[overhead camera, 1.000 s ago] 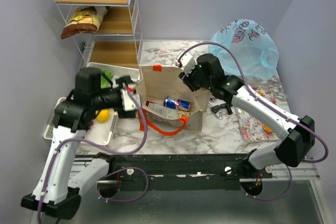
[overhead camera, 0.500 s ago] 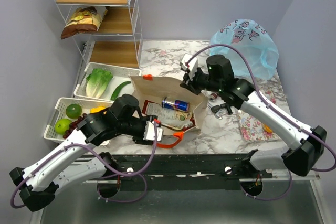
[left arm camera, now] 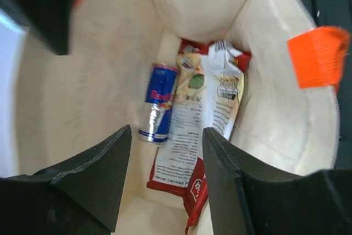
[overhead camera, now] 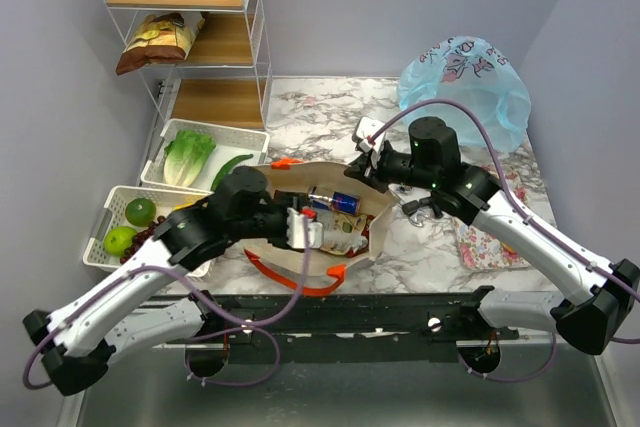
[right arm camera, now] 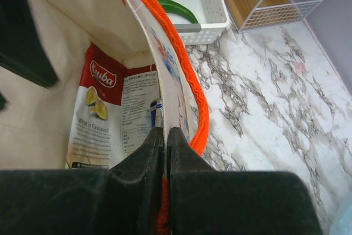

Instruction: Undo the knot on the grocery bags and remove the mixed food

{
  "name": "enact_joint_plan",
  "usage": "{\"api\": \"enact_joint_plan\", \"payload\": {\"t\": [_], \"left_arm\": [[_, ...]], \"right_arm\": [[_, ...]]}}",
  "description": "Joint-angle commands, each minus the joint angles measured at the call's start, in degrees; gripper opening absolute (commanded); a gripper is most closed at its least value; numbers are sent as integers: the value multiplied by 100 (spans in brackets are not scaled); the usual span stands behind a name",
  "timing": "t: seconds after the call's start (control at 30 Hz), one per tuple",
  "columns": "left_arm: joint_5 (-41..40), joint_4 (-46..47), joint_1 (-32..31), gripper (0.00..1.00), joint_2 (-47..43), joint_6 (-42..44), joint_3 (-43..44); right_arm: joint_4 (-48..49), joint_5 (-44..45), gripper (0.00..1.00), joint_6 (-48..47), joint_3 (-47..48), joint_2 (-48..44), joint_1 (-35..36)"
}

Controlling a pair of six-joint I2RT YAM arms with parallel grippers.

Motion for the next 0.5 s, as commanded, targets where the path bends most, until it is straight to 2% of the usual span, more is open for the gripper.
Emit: {"api": "enact_joint_plan", "payload": {"t": [0.0,0.1,0.27,0.37,0.47], "left_arm": [[-824,381,-325,54,838,645,-562],[-791,358,-505,56,1209,1043,-909],[-91,-120,-572,71,1465,1674,-1224],[-323,558,-449,72,1681,953,-1123],[-262,833,4,70,2201,384,-601]], "right_arm": [[697,-388,1,84,-76,-386,169],[715,-357,1,96,-137,-455,207],[680,-322,1,86,-174,-468,206],[720,-301,1,49,-297,-511,207],[739,-300,1,79,-384,-501,204]]}}
